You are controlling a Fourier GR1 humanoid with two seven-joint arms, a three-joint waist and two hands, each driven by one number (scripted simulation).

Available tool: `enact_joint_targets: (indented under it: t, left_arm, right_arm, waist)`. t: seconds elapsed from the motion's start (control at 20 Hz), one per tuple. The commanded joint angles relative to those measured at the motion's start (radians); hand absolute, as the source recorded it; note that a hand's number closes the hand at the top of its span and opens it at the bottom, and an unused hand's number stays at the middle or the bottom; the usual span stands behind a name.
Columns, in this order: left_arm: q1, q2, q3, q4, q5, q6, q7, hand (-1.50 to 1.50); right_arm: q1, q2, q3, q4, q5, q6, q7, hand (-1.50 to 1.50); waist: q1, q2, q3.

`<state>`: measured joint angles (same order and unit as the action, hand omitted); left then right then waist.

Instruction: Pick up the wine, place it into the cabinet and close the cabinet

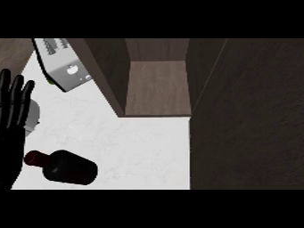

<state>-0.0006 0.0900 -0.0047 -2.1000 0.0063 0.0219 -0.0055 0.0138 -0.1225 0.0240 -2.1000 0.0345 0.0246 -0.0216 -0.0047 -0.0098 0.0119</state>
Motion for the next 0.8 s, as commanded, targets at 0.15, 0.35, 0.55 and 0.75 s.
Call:
enact_joint_targets:
  t: [0.15, 0.35, 0.55, 0.75]
  left_arm:
    - [0.200, 0.093, -0.078, -0.148, 0.250, -0.294, -0.040, -1.50]
    - [0.287, 0.055, -0.261, -0.076, 0.441, -0.383, 0.068, -1.50]
    - [0.441, 0.149, -0.231, -0.233, 0.605, -0.451, 0.108, -1.50]
    - [0.564, 0.203, -0.201, -0.397, 0.679, -0.442, 0.167, -1.50]
  right_arm:
    - [0.092, 0.025, -0.008, -0.072, -0.045, 0.001, 0.007, -1.50]
    - [0.140, 0.022, 0.100, -0.076, -0.117, 0.091, 0.076, -1.50]
    - [0.160, 0.016, 0.138, -0.213, -0.129, 0.070, 0.228, -1.50]
    - [0.202, 0.009, 0.152, -0.280, -0.131, 0.081, 0.243, -1.50]
  waist:
    - [0.014, -0.001, -0.013]
    - [-0.001, 0.005, -0.015]
    - [0.017, 0.003, -0.014]
    - [0.015, 0.005, -0.012]
